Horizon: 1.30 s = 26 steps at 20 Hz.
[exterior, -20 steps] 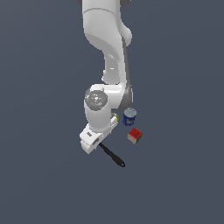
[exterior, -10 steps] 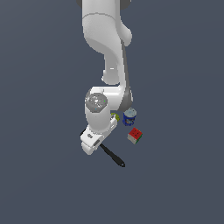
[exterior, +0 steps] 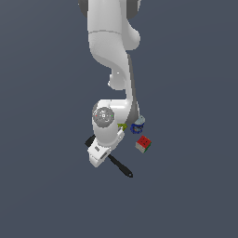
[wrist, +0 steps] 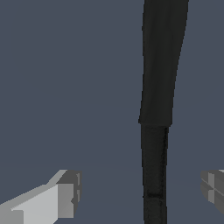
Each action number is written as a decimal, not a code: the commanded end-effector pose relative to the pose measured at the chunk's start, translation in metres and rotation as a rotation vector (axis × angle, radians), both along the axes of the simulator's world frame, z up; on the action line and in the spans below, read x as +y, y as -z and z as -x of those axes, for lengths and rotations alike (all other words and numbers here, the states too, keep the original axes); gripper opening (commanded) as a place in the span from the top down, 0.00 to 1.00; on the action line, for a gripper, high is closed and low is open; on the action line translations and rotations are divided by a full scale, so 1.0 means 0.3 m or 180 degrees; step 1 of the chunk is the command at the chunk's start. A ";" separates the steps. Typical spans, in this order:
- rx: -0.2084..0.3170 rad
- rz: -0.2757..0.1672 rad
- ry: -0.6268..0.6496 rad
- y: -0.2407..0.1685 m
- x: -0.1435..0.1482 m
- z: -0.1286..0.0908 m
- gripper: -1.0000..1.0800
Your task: Pick up a designated object from a clutter of objects.
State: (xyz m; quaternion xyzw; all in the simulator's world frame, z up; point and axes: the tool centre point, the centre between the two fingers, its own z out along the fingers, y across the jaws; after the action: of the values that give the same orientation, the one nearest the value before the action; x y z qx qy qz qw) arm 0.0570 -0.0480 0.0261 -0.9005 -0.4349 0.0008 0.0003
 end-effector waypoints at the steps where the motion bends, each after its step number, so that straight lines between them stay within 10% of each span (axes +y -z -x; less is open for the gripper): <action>1: -0.0004 0.0000 -0.0002 0.023 0.000 -0.002 0.04; 4: -0.0004 0.0000 -0.0002 0.031 0.000 -0.004 0.04; 5: -0.0004 0.0000 -0.0002 0.031 0.000 -0.004 1.00; 26: -0.0007 0.0002 -0.0002 -0.103 -0.048 -0.017 1.00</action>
State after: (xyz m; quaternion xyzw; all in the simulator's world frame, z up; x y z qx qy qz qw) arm 0.0604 -0.0587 0.0464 -0.9002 -0.4354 0.0010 0.0004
